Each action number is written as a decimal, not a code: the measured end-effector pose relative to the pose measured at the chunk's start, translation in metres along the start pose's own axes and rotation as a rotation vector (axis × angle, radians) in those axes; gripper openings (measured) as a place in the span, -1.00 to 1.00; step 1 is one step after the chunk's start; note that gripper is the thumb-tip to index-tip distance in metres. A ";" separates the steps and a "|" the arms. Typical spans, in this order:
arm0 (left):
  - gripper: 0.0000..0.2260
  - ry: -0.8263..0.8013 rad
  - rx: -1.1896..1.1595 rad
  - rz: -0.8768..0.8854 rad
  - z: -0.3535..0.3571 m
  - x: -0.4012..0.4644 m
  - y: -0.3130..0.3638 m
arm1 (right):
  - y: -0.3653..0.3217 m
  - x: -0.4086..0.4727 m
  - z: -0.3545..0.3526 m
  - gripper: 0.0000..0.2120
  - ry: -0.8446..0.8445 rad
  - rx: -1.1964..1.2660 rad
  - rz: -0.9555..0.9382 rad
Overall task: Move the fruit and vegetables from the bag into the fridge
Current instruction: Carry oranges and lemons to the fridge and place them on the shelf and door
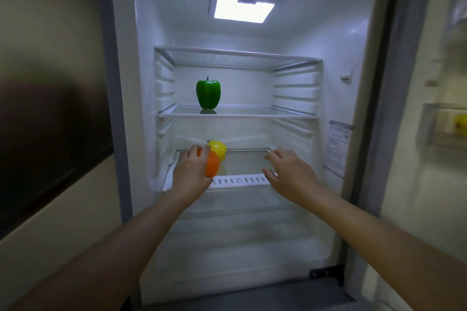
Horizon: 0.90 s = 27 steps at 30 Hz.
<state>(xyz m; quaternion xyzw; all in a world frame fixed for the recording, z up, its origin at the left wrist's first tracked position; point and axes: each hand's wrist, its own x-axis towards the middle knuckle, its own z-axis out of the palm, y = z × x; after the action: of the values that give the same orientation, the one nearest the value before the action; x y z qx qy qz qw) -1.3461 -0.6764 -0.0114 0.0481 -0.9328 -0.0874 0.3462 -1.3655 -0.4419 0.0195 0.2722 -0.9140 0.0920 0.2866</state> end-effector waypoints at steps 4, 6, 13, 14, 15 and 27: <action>-0.40 -0.054 0.022 -0.093 0.018 0.022 -0.014 | 0.010 0.027 0.035 -0.65 -0.027 0.010 0.035; -0.42 -0.072 -0.006 -0.170 0.027 0.034 -0.020 | 0.017 0.045 0.053 -0.63 -0.061 0.006 0.051; -0.32 -0.004 -0.042 -0.182 0.059 0.069 -0.051 | 0.033 0.098 0.102 -0.61 -0.149 0.084 0.051; -0.31 -0.007 -0.050 -0.195 0.063 0.074 -0.056 | 0.034 0.104 0.109 -0.63 -0.133 0.096 0.035; -0.30 -0.014 -0.054 -0.206 0.068 0.078 -0.059 | 0.035 0.110 0.115 -0.66 -0.118 0.106 0.014; -0.26 -0.085 0.005 -0.291 0.098 0.109 -0.067 | 0.023 0.147 0.151 -0.65 -0.138 0.145 -0.087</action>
<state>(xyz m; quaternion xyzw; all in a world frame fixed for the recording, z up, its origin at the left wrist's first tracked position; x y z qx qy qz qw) -1.4906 -0.7457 -0.0283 0.1799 -0.9301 -0.1361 0.2899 -1.5507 -0.5366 -0.0199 0.3372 -0.9099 0.1264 0.2061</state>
